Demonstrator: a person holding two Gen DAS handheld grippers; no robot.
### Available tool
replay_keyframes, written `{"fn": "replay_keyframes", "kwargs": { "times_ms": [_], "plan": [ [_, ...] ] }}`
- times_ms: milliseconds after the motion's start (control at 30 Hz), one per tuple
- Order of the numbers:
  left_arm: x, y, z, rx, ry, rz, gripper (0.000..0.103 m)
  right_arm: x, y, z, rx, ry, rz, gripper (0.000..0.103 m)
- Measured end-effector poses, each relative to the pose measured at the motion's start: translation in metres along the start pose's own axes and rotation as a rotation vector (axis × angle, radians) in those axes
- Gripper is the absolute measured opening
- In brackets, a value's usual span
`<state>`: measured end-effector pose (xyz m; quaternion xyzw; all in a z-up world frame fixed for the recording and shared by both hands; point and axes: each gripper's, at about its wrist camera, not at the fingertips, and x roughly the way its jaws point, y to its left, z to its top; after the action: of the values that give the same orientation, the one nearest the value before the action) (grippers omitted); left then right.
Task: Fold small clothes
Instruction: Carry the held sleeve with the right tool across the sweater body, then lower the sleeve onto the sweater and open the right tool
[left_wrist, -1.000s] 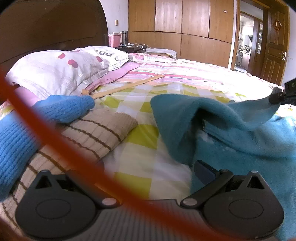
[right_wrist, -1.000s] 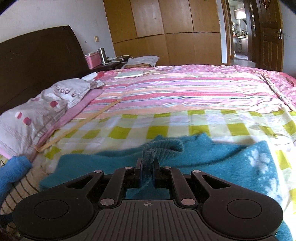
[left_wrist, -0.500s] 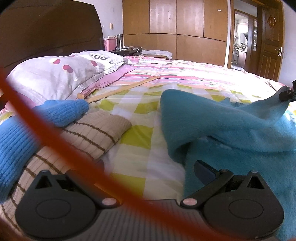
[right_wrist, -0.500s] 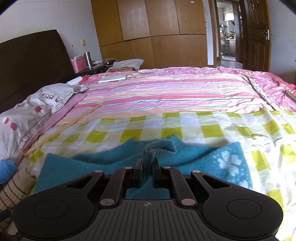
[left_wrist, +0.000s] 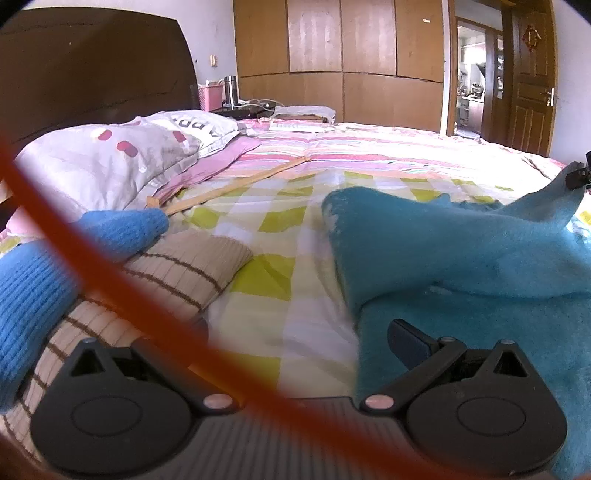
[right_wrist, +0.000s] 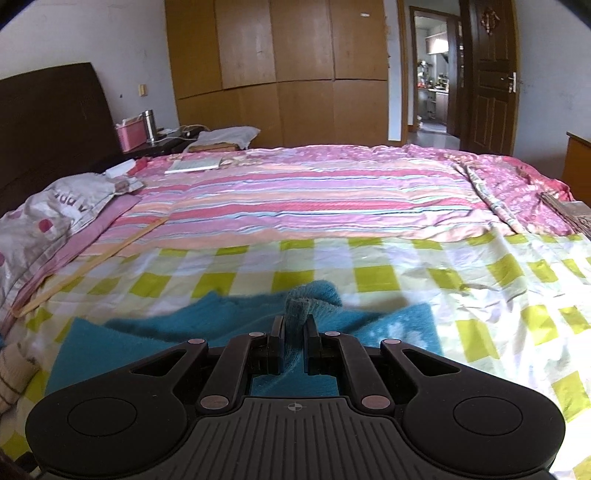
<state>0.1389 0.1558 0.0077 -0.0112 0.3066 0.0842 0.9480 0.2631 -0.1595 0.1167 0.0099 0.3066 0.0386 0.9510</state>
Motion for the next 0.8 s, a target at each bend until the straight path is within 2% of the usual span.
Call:
{"fn": "replay_keyframes", "kwargs": {
  "times_ms": [233, 500, 667, 800],
  "plan": [
    [-0.004, -0.009, -0.002, 0.039, -0.021, -0.008, 0.103, 0.004, -0.017, -0.009, 0.005, 0.015, -0.028, 0.008],
    [-0.008, -0.016, -0.004, 0.067, -0.029, -0.035, 0.103, 0.027, -0.031, -0.039, 0.037, 0.056, -0.045, 0.007],
    [-0.01, -0.022, -0.004, 0.074, -0.042, -0.026, 0.103, 0.034, -0.046, -0.056, 0.077, 0.076, -0.037, 0.007],
    [-0.011, -0.029, -0.004, 0.105, -0.053, -0.008, 0.103, 0.033, -0.052, -0.055, 0.097, 0.061, -0.028, 0.007]
  ]
}}
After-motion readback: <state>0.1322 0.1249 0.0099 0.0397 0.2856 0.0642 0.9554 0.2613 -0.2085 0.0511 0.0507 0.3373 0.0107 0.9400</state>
